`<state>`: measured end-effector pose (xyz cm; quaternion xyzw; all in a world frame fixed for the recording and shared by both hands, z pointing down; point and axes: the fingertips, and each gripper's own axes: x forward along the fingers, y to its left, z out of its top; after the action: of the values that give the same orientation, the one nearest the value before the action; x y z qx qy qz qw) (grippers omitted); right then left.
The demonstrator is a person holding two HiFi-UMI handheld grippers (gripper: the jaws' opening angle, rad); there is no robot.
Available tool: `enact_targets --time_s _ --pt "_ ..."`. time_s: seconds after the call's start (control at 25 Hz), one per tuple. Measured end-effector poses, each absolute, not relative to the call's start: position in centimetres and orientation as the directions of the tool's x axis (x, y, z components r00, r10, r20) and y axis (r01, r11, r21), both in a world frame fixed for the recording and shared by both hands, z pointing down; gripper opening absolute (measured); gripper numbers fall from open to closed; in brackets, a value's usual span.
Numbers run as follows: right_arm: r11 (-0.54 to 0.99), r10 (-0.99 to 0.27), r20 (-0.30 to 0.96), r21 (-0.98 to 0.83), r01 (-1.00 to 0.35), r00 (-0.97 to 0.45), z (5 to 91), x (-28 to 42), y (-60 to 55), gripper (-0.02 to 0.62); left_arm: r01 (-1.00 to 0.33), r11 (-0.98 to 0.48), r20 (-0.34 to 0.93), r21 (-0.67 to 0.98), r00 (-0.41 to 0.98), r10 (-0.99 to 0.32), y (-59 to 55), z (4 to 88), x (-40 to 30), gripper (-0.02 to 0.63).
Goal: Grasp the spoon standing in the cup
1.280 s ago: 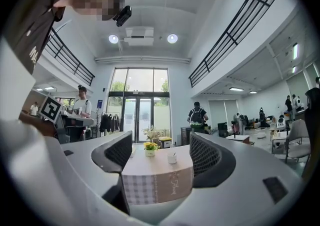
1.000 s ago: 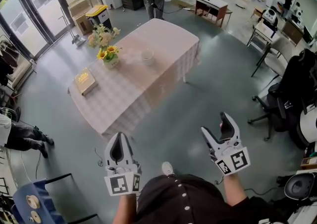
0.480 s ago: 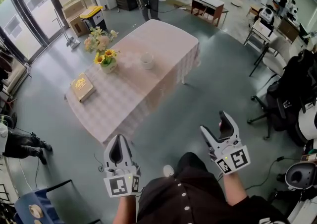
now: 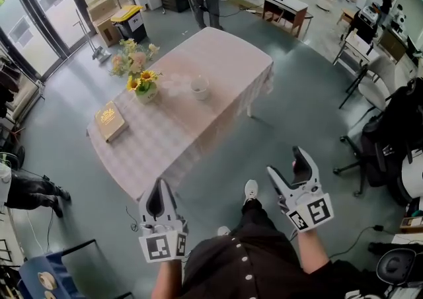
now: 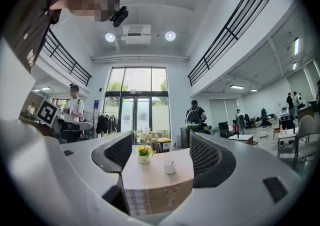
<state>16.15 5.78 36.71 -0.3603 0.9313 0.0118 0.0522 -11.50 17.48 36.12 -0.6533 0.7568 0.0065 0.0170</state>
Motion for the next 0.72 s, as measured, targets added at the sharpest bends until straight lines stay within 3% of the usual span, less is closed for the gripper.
enact_targets --time_s 0.72 --pt "0.800 -0.597 -0.115 -0.006 -0.600 -0.794 34.3 17.1 -12.2 0.340 -0.974 0.227 -0.042 -0.012 -0.227 -0.973 1.3 34.0 -9.1 0.017"
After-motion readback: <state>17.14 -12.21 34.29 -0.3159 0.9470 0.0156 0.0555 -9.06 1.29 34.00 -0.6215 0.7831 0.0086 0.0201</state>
